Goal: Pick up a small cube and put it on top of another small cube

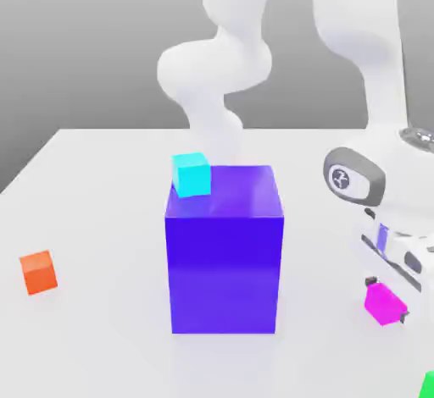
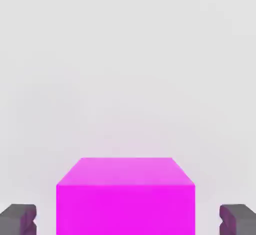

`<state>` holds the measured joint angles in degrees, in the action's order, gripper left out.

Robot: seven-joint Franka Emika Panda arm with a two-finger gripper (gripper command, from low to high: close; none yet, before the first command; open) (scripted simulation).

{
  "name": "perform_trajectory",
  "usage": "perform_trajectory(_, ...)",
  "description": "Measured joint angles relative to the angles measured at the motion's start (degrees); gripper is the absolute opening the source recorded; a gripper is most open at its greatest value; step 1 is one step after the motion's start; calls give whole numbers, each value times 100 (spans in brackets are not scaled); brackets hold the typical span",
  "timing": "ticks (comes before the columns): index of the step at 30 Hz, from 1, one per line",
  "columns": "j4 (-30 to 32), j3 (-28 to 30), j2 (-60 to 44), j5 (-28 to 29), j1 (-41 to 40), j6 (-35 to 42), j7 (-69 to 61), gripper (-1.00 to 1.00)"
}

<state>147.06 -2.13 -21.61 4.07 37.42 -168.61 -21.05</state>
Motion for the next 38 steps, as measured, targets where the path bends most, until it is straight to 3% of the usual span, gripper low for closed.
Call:
perform_trajectory(4,3,-2,13,9,-2,18,5,-100)
perform_trajectory(10,145,-142,1037,-191,-115,899,-97,-100)
perform_trajectory(24,-2659,499,27,-584,-267,2694,1667,-100)
perform_trajectory(28,-2933,527,-662,-687,-309,2280,1770,-100)
perform_trajectory(29,-2948,524,-780,-700,-313,2178,1767,100)
perform_trajectory(35,-2956,523,-839,-702,-314,2122,1769,100)
perform_trajectory(38,-2934,544,-450,-654,-302,2484,1805,100)
